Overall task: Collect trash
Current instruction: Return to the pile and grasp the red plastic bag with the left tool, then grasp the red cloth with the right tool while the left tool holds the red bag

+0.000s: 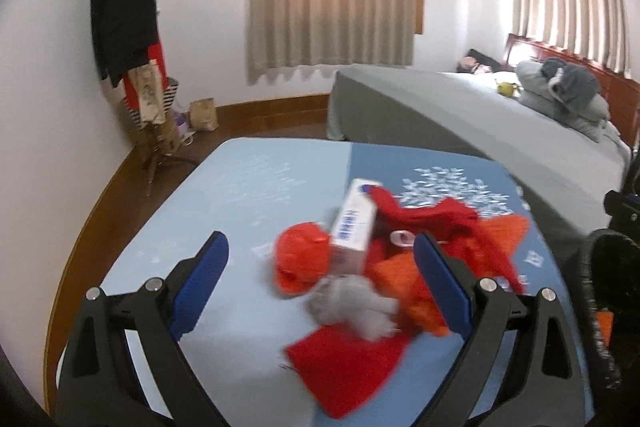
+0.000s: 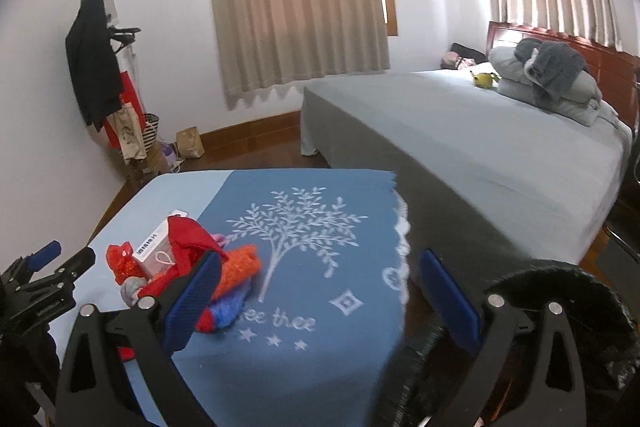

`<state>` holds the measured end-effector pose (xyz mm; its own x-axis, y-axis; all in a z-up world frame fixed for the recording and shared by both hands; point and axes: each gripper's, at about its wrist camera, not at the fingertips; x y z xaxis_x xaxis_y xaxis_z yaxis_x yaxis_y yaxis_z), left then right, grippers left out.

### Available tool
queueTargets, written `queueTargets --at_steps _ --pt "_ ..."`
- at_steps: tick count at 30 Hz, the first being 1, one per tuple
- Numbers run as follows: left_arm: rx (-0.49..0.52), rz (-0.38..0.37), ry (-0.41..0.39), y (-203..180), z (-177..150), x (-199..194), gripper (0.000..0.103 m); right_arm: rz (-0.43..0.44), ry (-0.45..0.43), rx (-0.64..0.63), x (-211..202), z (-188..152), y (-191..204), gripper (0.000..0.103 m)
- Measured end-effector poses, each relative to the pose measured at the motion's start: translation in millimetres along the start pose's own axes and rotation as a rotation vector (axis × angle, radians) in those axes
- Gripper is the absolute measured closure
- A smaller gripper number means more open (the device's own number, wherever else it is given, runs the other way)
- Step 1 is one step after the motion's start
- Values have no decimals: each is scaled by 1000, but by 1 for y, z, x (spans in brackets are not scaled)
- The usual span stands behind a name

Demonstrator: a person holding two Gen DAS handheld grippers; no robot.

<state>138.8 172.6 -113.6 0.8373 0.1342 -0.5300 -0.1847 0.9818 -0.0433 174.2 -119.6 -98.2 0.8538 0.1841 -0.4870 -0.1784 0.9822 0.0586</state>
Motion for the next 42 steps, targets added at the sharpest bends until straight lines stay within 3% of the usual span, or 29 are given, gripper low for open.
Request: queueTargets --at_steps 3,5,18,21,23,26,37,42 --pt "-3 18 22 12 0 18 13 12 7 -6 17 2 10 6" --pt "-1 21 46 16 -3 29 19 17 10 -9 25 3 15 6" --pt "-15 -17 148 23 -13 82 22 44 36 -35 64 5 37 6" --pt "-30 -38 164 24 -13 90 33 51 42 -37 70 6 40 6" --pt "-37 -54 173 25 -13 92 47 56 43 -39 72 6 42 6" --pt "-45 -81 170 26 -12 93 64 68 43 -41 75 8 46 6" --pt "-68 -75 98 35 2 66 67 132 40 -69 83 16 67 6" --pt "-67 -62 65 35 12 59 67 159 57 -92 92 17 80 12"
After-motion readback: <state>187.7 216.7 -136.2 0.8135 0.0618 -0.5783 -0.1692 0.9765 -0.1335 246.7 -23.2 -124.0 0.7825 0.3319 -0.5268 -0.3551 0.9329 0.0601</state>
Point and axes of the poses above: each gripper's, at about its wrist camera, not at the fingertips, and x roughly the way its jaws point, y to its left, z to its top, and after that the axes turned 3 degrees about -x, right-handed
